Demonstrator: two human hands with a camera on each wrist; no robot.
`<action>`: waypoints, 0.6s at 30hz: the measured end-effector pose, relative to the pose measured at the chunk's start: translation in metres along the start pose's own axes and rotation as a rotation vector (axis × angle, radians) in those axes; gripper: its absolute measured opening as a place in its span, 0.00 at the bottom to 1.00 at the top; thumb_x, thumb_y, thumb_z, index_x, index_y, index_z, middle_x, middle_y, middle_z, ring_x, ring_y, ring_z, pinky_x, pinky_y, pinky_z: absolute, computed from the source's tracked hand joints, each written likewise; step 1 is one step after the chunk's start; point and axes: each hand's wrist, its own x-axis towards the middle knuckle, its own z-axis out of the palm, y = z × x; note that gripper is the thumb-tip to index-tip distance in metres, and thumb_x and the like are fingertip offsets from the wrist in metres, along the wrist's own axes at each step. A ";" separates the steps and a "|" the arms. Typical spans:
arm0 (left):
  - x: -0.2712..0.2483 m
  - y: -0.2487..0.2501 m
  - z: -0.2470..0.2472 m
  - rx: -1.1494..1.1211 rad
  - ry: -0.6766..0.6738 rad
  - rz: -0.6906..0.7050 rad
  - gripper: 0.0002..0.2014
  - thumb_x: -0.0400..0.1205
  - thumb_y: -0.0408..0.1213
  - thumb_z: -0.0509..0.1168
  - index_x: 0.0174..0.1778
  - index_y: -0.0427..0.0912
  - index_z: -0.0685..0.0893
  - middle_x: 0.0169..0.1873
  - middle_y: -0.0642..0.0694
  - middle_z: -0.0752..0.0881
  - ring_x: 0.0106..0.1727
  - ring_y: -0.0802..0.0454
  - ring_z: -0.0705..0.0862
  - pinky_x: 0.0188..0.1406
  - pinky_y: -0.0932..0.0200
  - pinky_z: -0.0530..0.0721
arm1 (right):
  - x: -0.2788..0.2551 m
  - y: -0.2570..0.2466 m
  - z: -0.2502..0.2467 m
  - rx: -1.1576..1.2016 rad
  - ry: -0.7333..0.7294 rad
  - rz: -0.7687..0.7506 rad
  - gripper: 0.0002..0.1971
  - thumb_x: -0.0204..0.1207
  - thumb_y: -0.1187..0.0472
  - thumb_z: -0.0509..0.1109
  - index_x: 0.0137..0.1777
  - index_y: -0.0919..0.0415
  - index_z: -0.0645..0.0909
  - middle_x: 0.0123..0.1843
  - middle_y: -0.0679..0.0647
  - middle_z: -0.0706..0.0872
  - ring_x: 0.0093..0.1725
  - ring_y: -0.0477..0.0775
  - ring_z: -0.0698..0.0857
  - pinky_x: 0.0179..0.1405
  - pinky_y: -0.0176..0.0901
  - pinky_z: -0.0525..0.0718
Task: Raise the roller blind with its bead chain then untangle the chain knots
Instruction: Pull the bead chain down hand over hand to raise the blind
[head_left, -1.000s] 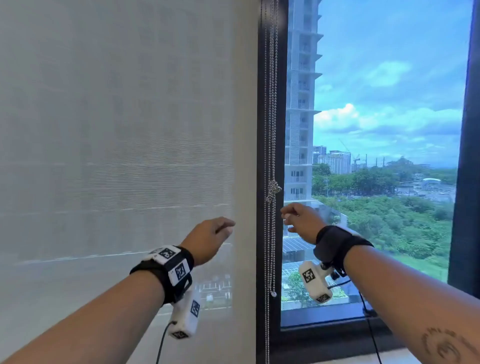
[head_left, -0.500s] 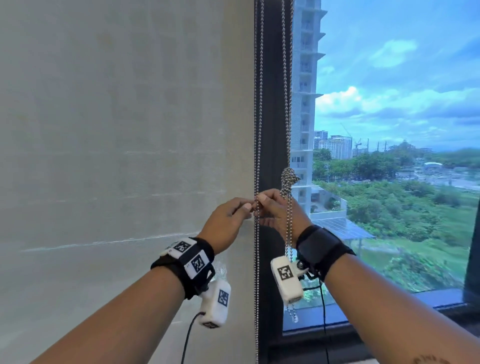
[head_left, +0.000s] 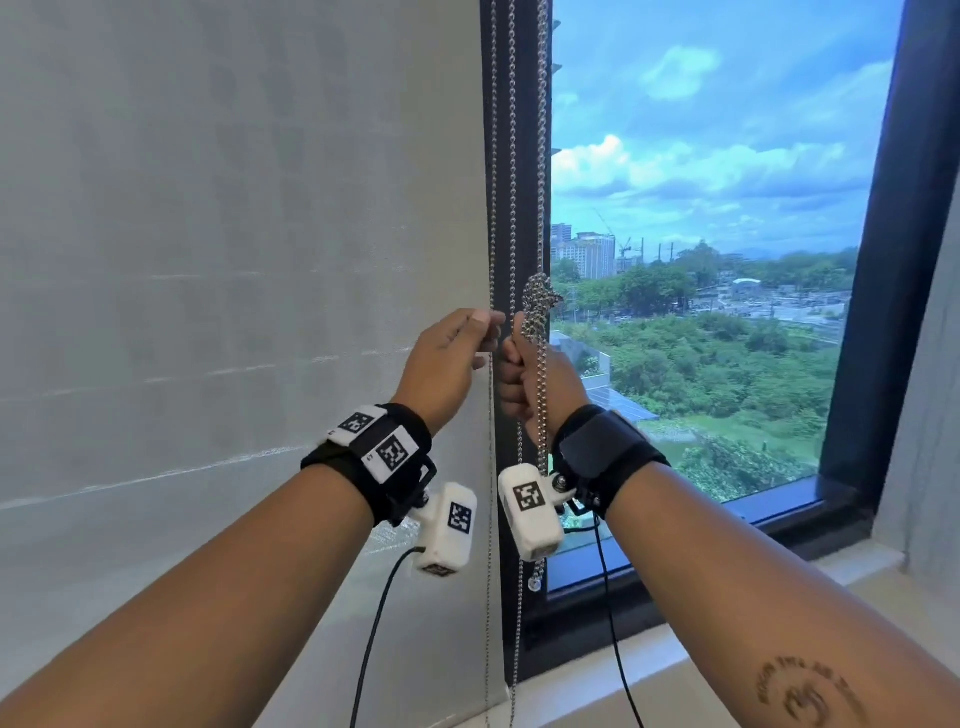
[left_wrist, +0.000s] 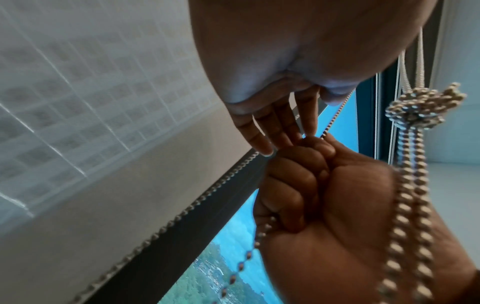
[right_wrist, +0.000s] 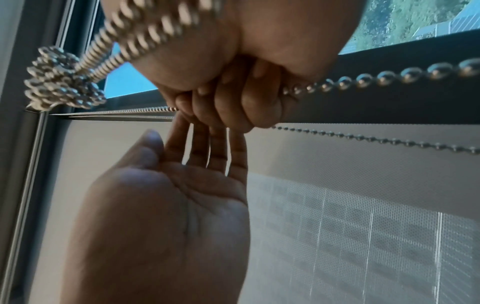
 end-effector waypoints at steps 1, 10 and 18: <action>-0.001 0.004 0.002 -0.036 -0.022 -0.014 0.16 0.91 0.42 0.54 0.56 0.43 0.87 0.50 0.41 0.89 0.54 0.49 0.87 0.61 0.50 0.86 | -0.003 0.002 0.002 0.002 0.005 -0.005 0.21 0.87 0.56 0.57 0.29 0.51 0.68 0.19 0.45 0.65 0.15 0.43 0.60 0.15 0.29 0.57; -0.001 0.038 0.014 -0.226 -0.067 -0.061 0.20 0.92 0.43 0.51 0.66 0.35 0.83 0.47 0.39 0.91 0.50 0.43 0.90 0.60 0.45 0.85 | -0.026 0.006 0.002 -0.047 -0.022 -0.055 0.20 0.87 0.44 0.60 0.34 0.52 0.74 0.22 0.46 0.70 0.19 0.46 0.66 0.18 0.41 0.62; -0.006 0.061 0.038 -0.233 0.053 -0.097 0.17 0.91 0.45 0.52 0.58 0.40 0.84 0.37 0.49 0.83 0.38 0.55 0.82 0.40 0.55 0.86 | -0.056 0.021 -0.032 -0.270 -0.103 0.001 0.29 0.88 0.41 0.54 0.27 0.48 0.82 0.20 0.44 0.72 0.18 0.45 0.66 0.16 0.37 0.64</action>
